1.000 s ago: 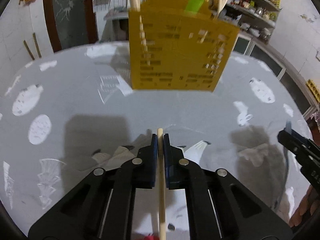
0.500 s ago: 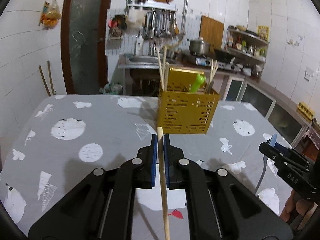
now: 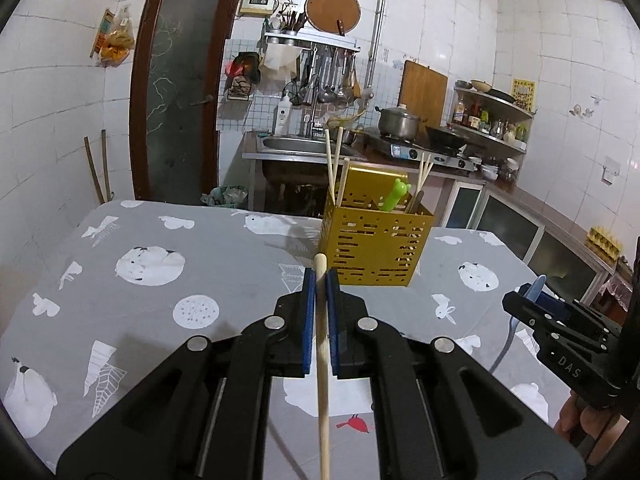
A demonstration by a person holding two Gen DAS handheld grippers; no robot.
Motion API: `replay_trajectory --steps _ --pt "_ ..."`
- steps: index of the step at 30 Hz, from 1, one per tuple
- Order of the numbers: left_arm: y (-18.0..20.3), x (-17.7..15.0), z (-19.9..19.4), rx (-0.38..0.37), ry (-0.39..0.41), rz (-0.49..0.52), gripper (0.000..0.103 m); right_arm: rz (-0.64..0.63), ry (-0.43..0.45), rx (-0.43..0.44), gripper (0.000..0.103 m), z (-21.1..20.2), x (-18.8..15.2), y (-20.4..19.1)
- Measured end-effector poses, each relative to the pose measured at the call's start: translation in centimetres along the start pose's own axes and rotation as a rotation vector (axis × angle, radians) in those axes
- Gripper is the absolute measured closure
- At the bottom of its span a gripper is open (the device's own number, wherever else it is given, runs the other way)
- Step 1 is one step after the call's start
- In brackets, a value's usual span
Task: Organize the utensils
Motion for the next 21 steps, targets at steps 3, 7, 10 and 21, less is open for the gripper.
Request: replay_trajectory --steps 3,7,10,21 --pt "0.2 0.6 -0.1 -0.004 0.017 0.0 0.099 -0.01 0.017 -0.002 0.07 -0.2 0.6 -0.1" --pt "0.5 1.6 0.1 -0.012 0.032 -0.001 0.099 -0.01 0.037 0.001 0.07 -0.3 1.5 0.0" --pt "0.9 3.1 0.1 -0.015 0.057 0.003 0.099 -0.008 0.051 0.002 0.07 -0.2 2.4 0.2" --pt "3.8 13.1 0.5 -0.055 0.206 0.023 0.099 0.005 0.136 -0.008 0.07 0.2 9.4 2.0"
Point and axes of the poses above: each gripper's, at about its wrist camera, not at the fingertips, and z roughly the way its jaws point, y to its right, x to its top, the point moved 3 cm from there along z, roughly the way its jaws point, and after that the axes turned 5 degrees about -y, right-handed, at the moved point
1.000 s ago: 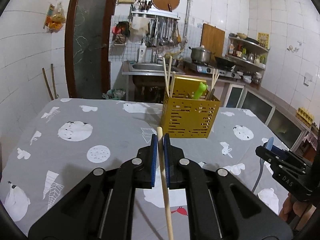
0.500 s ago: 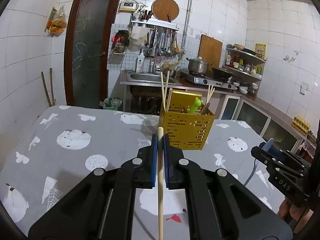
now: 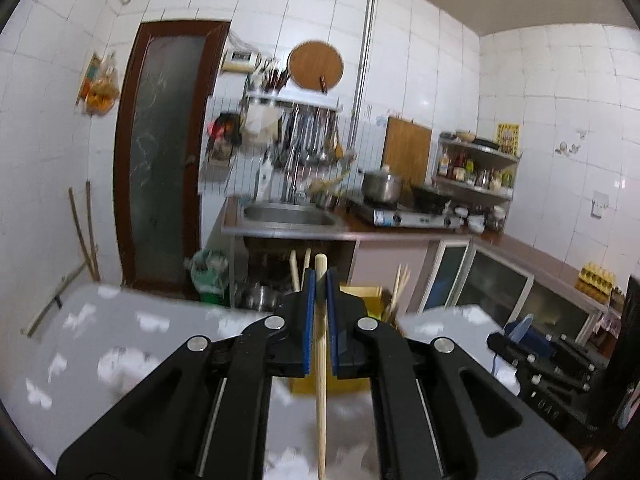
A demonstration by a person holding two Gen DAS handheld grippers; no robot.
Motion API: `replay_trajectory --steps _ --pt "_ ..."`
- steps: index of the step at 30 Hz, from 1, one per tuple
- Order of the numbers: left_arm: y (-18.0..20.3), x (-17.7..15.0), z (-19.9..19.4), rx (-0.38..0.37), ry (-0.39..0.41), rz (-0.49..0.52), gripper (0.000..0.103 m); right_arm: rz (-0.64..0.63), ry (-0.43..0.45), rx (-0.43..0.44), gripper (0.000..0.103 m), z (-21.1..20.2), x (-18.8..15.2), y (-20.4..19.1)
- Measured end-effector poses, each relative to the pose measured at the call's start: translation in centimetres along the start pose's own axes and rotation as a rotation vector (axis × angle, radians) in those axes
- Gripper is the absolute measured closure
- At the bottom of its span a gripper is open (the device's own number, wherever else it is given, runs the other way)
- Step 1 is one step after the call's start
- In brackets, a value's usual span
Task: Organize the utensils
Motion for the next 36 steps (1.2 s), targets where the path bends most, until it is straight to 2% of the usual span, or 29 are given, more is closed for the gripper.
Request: replay_trajectory --steps 7,11,15,19,29,35,36 --pt "1.6 7.2 3.1 -0.007 0.113 0.007 0.099 -0.022 0.081 -0.035 0.07 1.8 6.4 1.0" --pt "2.8 8.8 5.1 0.011 0.172 0.06 0.099 0.001 0.129 -0.031 0.07 3.3 9.7 1.5" --pt "3.5 8.6 8.1 0.023 0.196 0.099 0.099 0.001 0.161 -0.02 0.07 5.2 10.9 1.3" --pt "3.5 7.3 11.1 0.037 0.185 0.129 0.099 0.005 0.167 -0.006 0.07 7.7 10.4 1.1" --pt "1.3 2.1 17.7 0.054 0.082 0.137 0.099 0.007 0.057 0.014 0.07 14.5 6.2 1.6" --pt "-0.5 1.1 17.7 0.055 0.01 0.11 0.098 0.015 -0.036 0.03 0.069 16.1 3.7 2.0" --pt "-0.7 1.2 17.3 0.057 0.003 0.108 0.097 0.018 -0.046 0.02 0.064 16.0 3.5 2.1"
Point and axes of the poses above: each gripper's, at about its wrist camera, not at the fingertips, and z roughly the way its jaws point, y to its right, x to its top, the point moved 3 cm from there along z, roughly the way its jaws point, and after that the axes turned 5 degrees about -y, right-handed, at the moved point
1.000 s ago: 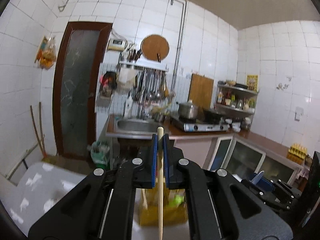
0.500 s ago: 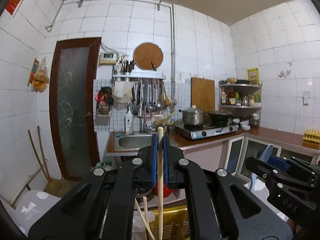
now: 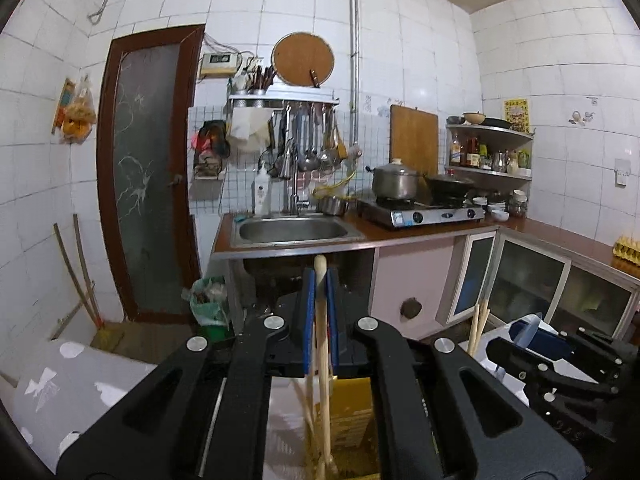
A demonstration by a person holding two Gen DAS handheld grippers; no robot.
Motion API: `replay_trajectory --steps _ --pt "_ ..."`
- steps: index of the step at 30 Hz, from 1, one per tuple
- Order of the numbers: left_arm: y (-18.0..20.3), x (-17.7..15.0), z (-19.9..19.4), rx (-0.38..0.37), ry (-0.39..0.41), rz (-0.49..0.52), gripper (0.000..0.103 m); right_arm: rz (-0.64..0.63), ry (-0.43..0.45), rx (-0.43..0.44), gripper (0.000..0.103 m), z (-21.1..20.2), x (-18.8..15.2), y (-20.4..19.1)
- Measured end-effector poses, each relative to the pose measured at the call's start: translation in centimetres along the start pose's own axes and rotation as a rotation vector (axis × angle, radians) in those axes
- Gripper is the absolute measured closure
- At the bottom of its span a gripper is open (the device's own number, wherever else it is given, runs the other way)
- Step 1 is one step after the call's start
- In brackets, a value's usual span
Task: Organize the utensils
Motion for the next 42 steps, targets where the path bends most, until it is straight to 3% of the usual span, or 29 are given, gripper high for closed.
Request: replay_trajectory --steps 1,2,3,4,5,9,14,19,23,26,31,34,37,42 --pt "-0.1 0.0 -0.4 0.002 -0.005 -0.003 0.09 0.006 -0.006 -0.009 0.052 -0.3 -0.1 0.1" --pt "-0.3 0.2 -1.3 0.008 -0.008 -0.007 0.077 0.017 -0.007 -0.016 0.049 -0.9 -0.2 0.2" --pt "-0.6 0.3 -2.3 0.015 -0.006 -0.01 0.068 0.021 -0.007 -0.02 0.046 -1.6 -0.4 0.3" --pt "-0.8 0.4 -3.8 0.031 0.004 -0.012 0.048 0.022 -0.009 -0.022 0.046 -2.2 -0.5 0.3" --pt "-1.0 0.4 -5.3 0.045 0.024 -0.013 0.039 0.023 -0.013 -0.026 0.046 -2.9 -0.6 0.4" --pt "-1.5 0.3 -10.5 0.056 0.028 0.0 0.031 0.029 -0.009 -0.042 0.044 -7.4 -1.4 0.5" --pt "-2.1 -1.1 -17.7 0.048 0.05 -0.006 0.008 0.031 0.032 -0.039 0.027 -13.4 -3.0 0.0" --pt "-2.0 -3.9 -24.8 0.044 0.062 0.011 0.005 0.045 0.076 -0.022 0.015 -19.9 -5.5 -1.3" --pt "-2.6 -6.4 -27.9 0.013 0.02 -0.04 0.005 0.059 0.1 -0.016 0.007 -23.8 -7.6 -2.4" --pt "-3.0 -9.0 -29.2 0.034 -0.013 -0.047 0.005 0.064 0.118 -0.021 0.004 -25.7 -9.5 -3.2" --pt "-2.9 -14.7 -30.1 0.063 -0.065 -0.045 0.005 0.07 0.106 -0.042 0.004 -26.7 -13.3 -4.0" --pt "-3.0 -17.3 -30.2 0.091 -0.063 -0.053 0.005 0.047 0.143 -0.069 0.004 -26.9 -15.7 -4.2" --pt "-2.7 -19.4 -29.8 0.124 -0.066 -0.043 0.005 0.007 0.171 -0.106 0.004 -26.7 -17.4 -4.6" --pt "-2.6 -21.3 -29.2 0.184 -0.029 -0.032 0.005 0.024 0.157 -0.09 0.004 -25.3 -19.1 -4.5"
Point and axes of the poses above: each gripper's, at about its wrist camera, not at the fingertips, and z roughly the way its jaws point, y to its right, x to its top, the point moved 3 cm from there along z, roughly the way its jaws point, and after that the axes turned 5 degrees about -y, right-handed, at the moved point
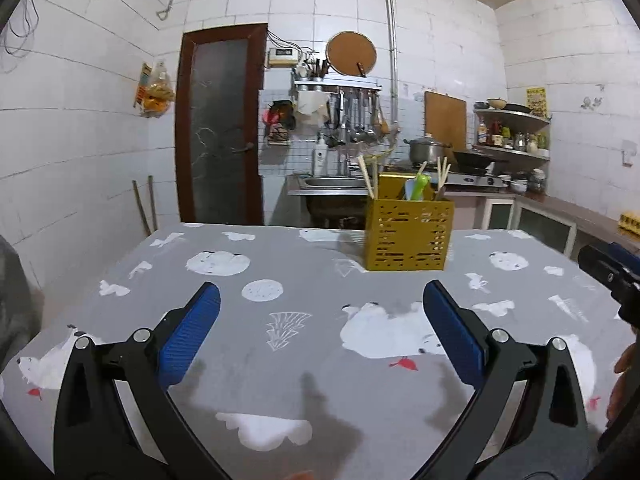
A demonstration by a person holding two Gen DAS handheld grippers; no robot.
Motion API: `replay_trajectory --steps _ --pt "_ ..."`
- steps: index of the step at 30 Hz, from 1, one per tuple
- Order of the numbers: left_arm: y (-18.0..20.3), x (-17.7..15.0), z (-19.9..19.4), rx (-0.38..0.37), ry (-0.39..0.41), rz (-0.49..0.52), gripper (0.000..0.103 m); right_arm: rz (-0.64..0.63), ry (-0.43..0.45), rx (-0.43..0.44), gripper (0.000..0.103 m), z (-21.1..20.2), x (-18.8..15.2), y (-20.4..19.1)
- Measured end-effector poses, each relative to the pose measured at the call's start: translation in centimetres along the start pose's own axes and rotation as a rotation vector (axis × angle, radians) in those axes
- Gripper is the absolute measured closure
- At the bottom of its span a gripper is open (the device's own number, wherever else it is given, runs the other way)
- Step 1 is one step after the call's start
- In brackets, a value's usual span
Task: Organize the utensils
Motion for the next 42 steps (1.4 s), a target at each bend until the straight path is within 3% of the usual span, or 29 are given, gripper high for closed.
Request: replay_trajectory --steps 4,11,22,42 --pt "0.1 -0.8 -0.2 0.038 0.053 0.019 0.005 -0.009 -0.008 -0.032 0.004 0.8 -1.0 0.1" --pt "0.1 -1.8 0.7 0.017 0.015 0.013 0.005 -0.005 -0.068 -0.048 0.004 2.2 -2.9 0.3" --pt "0.5 -2.1 0.2 0.001 0.027 0.026 0.005 -0.071 -0.014 -0.098 0.004 0.9 -3.1 -0.8" --pt "0.2 -2.1 0.3 0.005 0.014 0.012 0.005 -0.025 0.032 -0.084 0.004 -0.3 -2.7 0.1"
Point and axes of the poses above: each gripper's, at about its wrist camera, not at the fingertips, and z roughly the way its jaws point, y to its right, x to its top, the point moved 3 cm from there along z, roughly the way its jaws point, and after that the axes turned 5 degrees about -y, right-handed, at the moved point
